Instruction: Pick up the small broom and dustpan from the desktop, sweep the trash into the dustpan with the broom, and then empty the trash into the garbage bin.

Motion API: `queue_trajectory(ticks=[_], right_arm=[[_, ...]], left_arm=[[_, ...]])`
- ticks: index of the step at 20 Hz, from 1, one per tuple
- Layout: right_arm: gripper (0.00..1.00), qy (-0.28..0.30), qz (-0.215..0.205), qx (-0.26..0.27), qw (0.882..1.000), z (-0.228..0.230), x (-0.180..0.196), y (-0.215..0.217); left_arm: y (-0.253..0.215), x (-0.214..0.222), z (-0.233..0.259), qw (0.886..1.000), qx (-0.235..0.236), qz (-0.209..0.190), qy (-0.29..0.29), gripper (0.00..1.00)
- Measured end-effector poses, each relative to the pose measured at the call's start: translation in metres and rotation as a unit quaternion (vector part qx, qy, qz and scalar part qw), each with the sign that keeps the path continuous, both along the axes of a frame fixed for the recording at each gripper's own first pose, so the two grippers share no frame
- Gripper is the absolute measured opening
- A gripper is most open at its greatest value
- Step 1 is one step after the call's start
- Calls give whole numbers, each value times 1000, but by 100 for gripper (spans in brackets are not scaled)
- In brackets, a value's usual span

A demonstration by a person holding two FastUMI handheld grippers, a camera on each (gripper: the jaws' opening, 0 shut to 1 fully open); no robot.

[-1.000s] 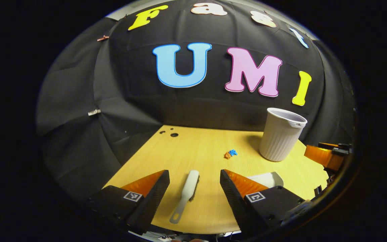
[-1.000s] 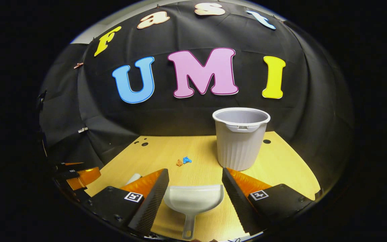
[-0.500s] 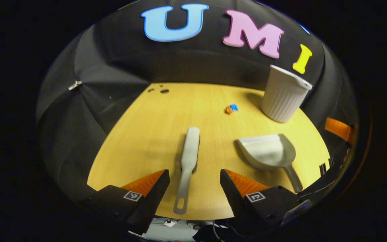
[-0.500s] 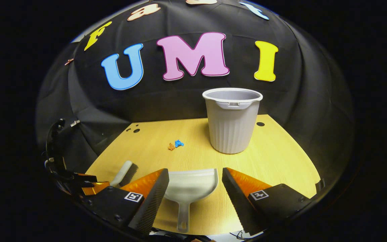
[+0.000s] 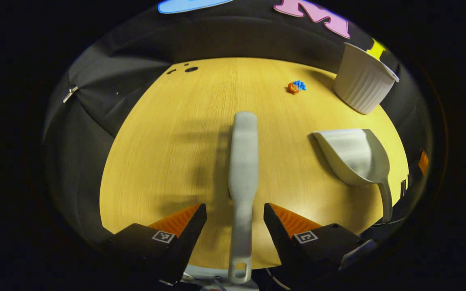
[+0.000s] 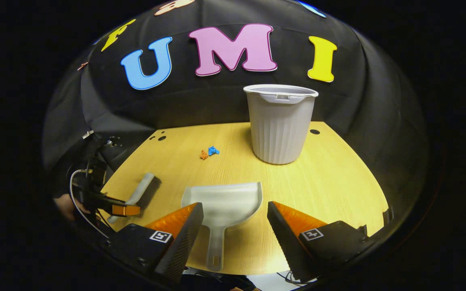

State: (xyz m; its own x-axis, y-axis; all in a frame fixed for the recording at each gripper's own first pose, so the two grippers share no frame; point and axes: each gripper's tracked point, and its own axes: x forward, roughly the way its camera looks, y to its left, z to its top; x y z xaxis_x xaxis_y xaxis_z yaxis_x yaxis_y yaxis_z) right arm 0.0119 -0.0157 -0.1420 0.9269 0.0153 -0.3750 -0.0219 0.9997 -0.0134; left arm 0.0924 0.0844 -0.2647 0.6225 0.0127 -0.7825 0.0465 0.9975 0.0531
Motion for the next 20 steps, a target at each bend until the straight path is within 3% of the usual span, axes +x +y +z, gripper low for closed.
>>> queue_trajectory(ticks=[6, 10, 12, 13, 17, 20], right_arm=[[99, 29, 14, 1, 999, -19, 2, 3], [99, 65, 21, 6, 998, -40, 5, 4], [99, 99, 23, 15, 995, -60, 3, 5], [100, 116, 24, 20, 993, -69, 3, 5], [99, 152, 29, -28, 988, -90, 1, -1], [100, 176, 46, -22, 983, -101, 1, 10]], left_arm=[[-5, 11, -20, 999, 1, 7, 37, 81], [-12, 18, -21, 1000, -9, 7, 26, 52], [-15, 20, -21, 1000, -4, 0, 17, 43], [-15, 21, -21, 1000, -2, 2, 15, 33], [-11, 25, -17, 999, -14, 33, -11, 28], [-1, 16, -1, 998, -15, 45, -48, 26]])
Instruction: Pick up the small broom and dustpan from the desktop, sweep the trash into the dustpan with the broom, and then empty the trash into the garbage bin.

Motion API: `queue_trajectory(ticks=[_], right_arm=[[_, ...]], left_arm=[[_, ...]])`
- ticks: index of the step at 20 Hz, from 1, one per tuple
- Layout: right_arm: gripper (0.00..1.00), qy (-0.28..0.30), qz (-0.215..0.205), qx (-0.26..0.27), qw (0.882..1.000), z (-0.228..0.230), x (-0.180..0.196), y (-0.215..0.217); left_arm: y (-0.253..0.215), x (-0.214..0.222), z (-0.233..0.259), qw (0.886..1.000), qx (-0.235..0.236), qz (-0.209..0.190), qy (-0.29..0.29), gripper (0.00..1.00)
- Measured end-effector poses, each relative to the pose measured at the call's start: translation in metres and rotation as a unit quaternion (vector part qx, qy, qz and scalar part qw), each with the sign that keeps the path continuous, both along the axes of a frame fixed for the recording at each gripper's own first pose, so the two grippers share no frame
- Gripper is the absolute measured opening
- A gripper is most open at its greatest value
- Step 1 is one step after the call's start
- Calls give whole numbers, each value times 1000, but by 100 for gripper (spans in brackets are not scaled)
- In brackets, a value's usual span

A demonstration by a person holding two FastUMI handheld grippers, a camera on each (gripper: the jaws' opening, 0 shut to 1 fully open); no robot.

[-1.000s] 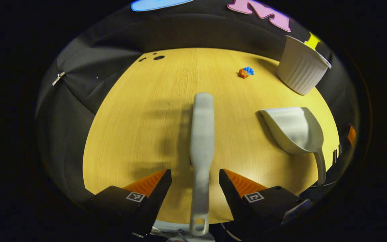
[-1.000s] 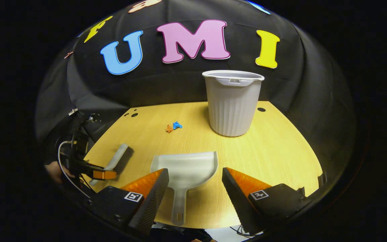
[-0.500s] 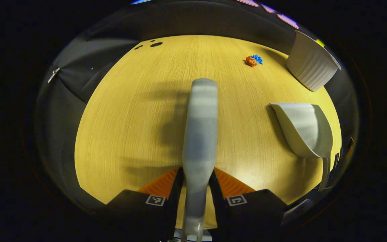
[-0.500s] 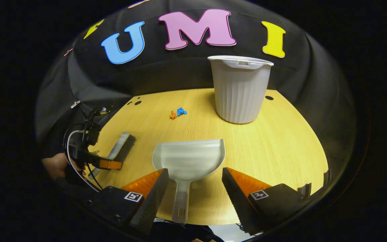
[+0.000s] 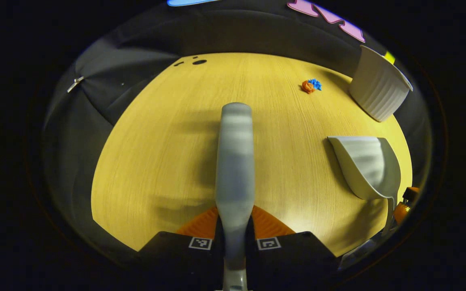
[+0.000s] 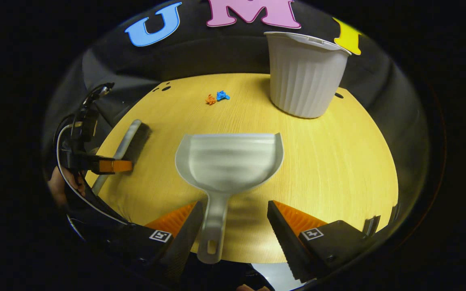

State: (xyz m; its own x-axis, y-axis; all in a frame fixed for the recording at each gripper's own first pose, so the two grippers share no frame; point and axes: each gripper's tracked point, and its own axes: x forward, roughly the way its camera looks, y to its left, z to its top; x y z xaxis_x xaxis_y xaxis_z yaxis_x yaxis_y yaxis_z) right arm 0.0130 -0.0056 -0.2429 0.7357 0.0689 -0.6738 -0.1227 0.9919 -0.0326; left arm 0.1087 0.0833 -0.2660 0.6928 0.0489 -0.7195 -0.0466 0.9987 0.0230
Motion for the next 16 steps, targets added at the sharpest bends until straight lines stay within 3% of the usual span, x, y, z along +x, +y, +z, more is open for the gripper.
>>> queue_trajectory(ticks=[6, 10, 14, 16], right_arm=[[100, 76, -31, 10, 997, -41, 6, -1], [100, 104, -46, 8, 993, -57, 14, 4], [99, 97, -39, -28, 994, -57, 32, 8], [94, 101, -48, -49, 992, -58, 37, 5]], left_arm=[[1, -27, 33, 999, -13, -10, -38, 25], [7, -40, 43, 999, 5, -15, -46, 25], [11, -45, 46, 999, 14, -9, -50, 24], [7, -44, 47, 998, 5, -10, -55, 26]])
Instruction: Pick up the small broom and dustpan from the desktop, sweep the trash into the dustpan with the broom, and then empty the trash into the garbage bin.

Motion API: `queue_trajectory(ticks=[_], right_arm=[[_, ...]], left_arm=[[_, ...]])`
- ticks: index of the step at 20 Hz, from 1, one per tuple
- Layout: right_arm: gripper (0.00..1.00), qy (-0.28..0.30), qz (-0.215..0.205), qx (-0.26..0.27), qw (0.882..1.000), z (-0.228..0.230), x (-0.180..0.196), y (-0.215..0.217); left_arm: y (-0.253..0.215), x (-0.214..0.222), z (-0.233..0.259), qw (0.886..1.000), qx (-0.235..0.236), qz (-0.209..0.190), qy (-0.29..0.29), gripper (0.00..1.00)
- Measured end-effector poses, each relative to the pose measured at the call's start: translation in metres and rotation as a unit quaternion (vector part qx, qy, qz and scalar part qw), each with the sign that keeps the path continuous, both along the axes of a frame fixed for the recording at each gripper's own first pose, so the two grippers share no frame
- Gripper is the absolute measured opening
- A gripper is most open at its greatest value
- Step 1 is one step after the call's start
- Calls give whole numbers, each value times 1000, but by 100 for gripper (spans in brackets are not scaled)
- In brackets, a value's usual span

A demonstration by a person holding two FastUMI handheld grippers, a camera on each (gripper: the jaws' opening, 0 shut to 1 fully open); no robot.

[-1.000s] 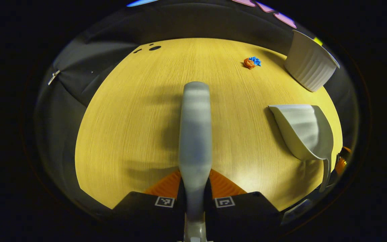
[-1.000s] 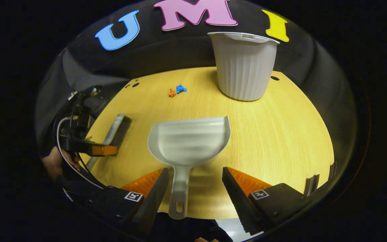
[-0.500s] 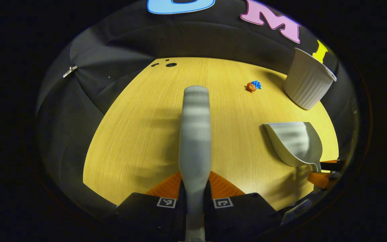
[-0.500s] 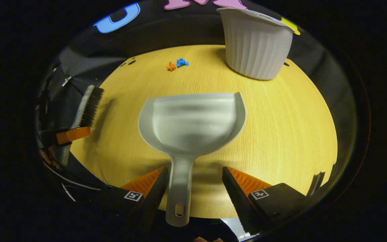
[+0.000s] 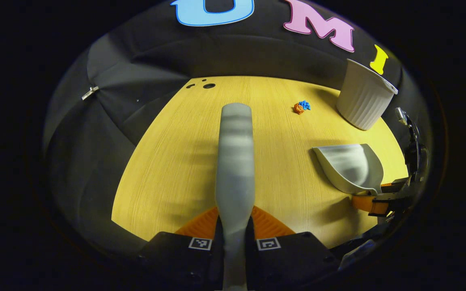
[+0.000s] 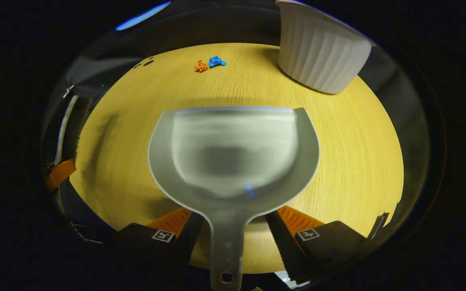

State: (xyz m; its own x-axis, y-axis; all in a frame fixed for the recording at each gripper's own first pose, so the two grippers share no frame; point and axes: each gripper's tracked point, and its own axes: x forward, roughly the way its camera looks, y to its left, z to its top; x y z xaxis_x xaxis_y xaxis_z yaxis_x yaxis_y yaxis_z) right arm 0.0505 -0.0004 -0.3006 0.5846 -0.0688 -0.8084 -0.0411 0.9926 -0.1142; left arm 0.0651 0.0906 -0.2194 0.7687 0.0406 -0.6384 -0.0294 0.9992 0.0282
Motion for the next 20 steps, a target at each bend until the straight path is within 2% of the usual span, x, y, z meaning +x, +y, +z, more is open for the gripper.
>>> queue_trajectory(ticks=[1, 2, 3, 5, 6, 7, 8, 9, 10, 11, 12, 13, 14, 15, 16, 17, 18, 20], right_arm=[[87, 0, -2, -1, 1000, -1, 2, 0], [72, 1, -4, 1, 1000, 2, 3, 0], [65, -1, -7, 3, 1000, 2, 6, -3], [43, 4, -5, 12, 1000, 2, 6, -4], [39, 7, 3, 16, 1000, 2, 6, -4], [44, 10, 12, 21, 1000, 1, 6, -4], [38, 10, 20, 26, 999, 3, 5, -4], [38, 11, 29, 27, 999, 4, 4, -5], [42, 12, 38, 21, 999, 4, 3, -8], [37, 10, 47, 15, 999, 5, 1, -12], [37, 7, 54, 11, 998, 8, 1, -16], [36, 9, 60, 5, 998, 10, -2, -21], [41, 8, 67, 2, 998, 14, -4, -26], [36, 4, 72, -2, 997, 18, -4, -29], [41, 1, 78, -7, 997, 23, -4, -34], [41, -2, 86, -10, 996, 27, -4, -37], [36, -4, 94, -13, 995, 31, -5, -40], [36, -4, 104, -19, 994, 33, -6, -46]], left_arm=[[-1, -1, -2, 1000, -6, 1, 2, 26], [-1, -2, -4, 1000, -9, 3, 4, 26], [-2, -1, -5, 1000, -13, 4, 6, 26], [-4, 4, -6, 1000, -19, 4, 10, 26], [-6, 9, -9, 1000, -20, 2, 13, 26], [-7, 10, -10, 1000, -20, -2, 16, 26], [-7, 16, -12, 1000, -19, -7, 20, 26], [-7, 24, -12, 1000, -12, -13, 24, 26], [-6, 35, -10, 1000, -2, -19, 23, 26], [-6, 48, -7, 999, 6, -26, 23, 26], [-8, 61, -3, 999, 15, -37, 23, 26], [-8, 73, 0, 998, 29, -49, 24, 26], [-9, 86, 3, 996, 47, -63, 29, 26], [-10, 99, 6, 994, 66, -76, 32, 26], [-15, 112, 13, 992, 80, -96, 29, 26], [-24, 129, 15, 988, 90, -120, 26, 24], [-32, 142, 17, 985, 94, -140, 26, 26], [-47, 172, 23, 982, 94, -162, 23, 26]])
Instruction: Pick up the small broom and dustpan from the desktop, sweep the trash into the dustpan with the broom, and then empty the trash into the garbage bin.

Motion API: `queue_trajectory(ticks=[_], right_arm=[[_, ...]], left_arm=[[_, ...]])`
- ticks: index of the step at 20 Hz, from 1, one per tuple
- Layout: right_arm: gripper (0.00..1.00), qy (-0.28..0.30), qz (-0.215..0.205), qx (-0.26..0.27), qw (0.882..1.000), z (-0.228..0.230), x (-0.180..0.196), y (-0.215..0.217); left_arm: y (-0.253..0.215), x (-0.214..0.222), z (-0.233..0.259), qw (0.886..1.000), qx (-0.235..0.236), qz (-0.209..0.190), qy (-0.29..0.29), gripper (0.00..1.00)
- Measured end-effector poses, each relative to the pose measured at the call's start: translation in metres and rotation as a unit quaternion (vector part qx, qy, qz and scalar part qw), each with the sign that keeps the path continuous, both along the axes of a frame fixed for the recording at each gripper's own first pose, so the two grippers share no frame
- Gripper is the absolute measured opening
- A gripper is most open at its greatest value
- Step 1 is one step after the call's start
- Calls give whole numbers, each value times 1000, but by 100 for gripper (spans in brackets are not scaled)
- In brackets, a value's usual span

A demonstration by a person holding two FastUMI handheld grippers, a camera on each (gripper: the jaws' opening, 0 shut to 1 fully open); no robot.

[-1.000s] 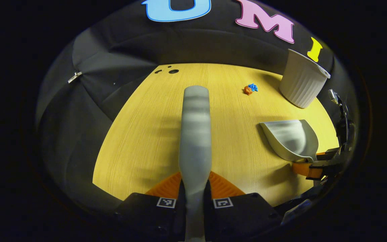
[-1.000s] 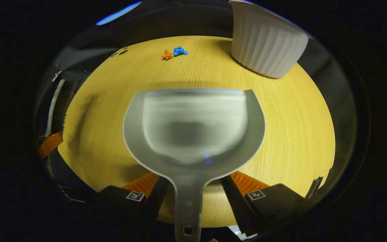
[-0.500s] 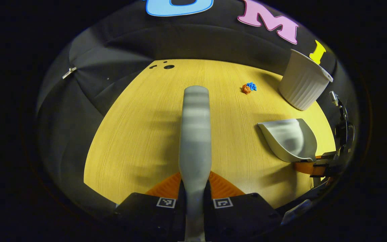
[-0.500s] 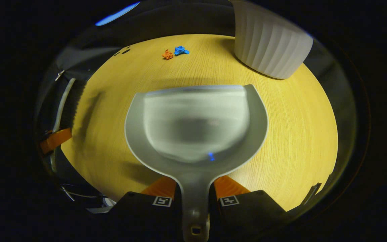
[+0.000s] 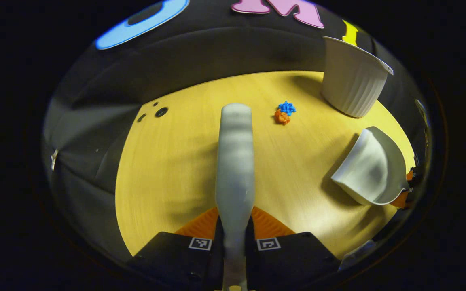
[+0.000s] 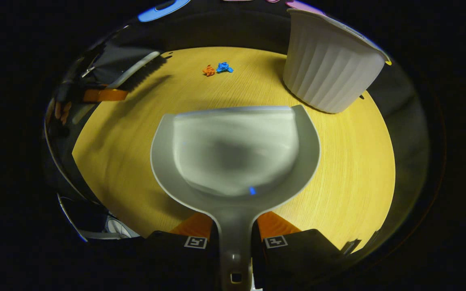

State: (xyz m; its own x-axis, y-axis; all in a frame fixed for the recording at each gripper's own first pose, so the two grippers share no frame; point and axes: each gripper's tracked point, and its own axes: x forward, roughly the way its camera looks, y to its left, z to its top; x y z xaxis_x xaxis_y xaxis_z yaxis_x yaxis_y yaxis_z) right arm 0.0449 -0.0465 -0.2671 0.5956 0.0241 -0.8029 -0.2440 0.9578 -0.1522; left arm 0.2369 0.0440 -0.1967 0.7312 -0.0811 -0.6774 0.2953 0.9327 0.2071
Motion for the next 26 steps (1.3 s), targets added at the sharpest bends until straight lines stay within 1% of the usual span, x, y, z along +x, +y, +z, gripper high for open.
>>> queue_trajectory(ticks=[1, 3, 4, 5, 6, 8, 9, 10, 11, 12, 13, 14, 15, 16, 17, 18, 19, 20, 21, 22, 23, 25, 26], right_arm=[[36, 3, 4, -1, 1000, -1, -2, -2], [36, 16, 16, -1, 1000, -5, -10, -3], [36, 21, 21, 0, 1000, -8, -12, -4], [36, 26, 25, 0, 999, -11, -15, -5], [36, 31, 28, 0, 999, -14, -18, -6], [36, 45, 27, 8, 999, -21, -24, -8], [36, 46, 24, 13, 999, -23, -25, -8], [35, 42, 29, 10, 999, -22, -23, -9], [40, 42, 33, 7, 999, -21, -23, -11], [35, 41, 32, 10, 999, -21, -22, -11], [30, 42, 30, 12, 999, -21, -21, -10], [34, 42, 29, 13, 999, -20, -20, -10], [39, 42, 28, 15, 999, -20, -18, -12], [35, 43, 28, 15, 999, -20, -17, -13], [35, 42, 31, 14, 999, -20, -16, -13], [35, 42, 33, 13, 999, -20, -15, -15], [39, 42, 34, 12, 998, -21, -14, -15], [35, 43, 35, 11, 998, -21, -14, -15], [35, 43, 37, 11, 998, -20, -15, -15], [35, 43, 38, 10, 998, -20, -15, -15], [35, 44, 39, 9, 998, -20, -16, -15], [35, 45, 42, 8, 998, -21, -18, -15], [35, 45, 41, 8, 998, -21, -18, -15]], left_arm=[[-8, 15, 2, 1000, -2, -7, -1, 26], [-17, 55, 6, 1000, 16, -16, -16, 26], [-23, 72, 4, 999, 28, -29, -15, 26], [-29, 88, 3, 998, 42, -45, -11, 28], [-34, 101, 3, 996, 60, -63, -8, 25], [-40, 129, 6, 989, 111, -96, -10, 28], [-40, 142, 8, 983, 144, -109, -20, 26], [-42, 153, 8, 978, 170, -122, -22, 27], [-50, 159, 6, 974, 180, -140, -16, 24], [-58, 161, 4, 970, 185, -158, -11, 26], [-66, 165, 2, 966, 190, -174, -9, 26], [-72, 167, 0, 962, 195, -190, -5, 24], [-79, 167, -5, 957, 198, -214, 5, 24], [-86, 166, -7, 951, 201, -236, 11, 27], [-92, 165, -9, 945, 206, -255, 16, 27], [-95, 165, -8, 940, 214, -266, 15, 24], [-98, 161, -7, 936, 218, -275, 20, 26], [-100, 155, -8, 933, 219, -285, 26, 24], [-101, 149, -10, 930, 217, -295, 33, 24], [-104, 139, -12, 928, 212, -302, 43, 27], [-105, 127, -15, 928, 209, -304, 55, 27], [-115, 94, -24, 928, 196, -307, 78, 27], [-122, 76, -29, 925, 187, -318, 89, 29]])
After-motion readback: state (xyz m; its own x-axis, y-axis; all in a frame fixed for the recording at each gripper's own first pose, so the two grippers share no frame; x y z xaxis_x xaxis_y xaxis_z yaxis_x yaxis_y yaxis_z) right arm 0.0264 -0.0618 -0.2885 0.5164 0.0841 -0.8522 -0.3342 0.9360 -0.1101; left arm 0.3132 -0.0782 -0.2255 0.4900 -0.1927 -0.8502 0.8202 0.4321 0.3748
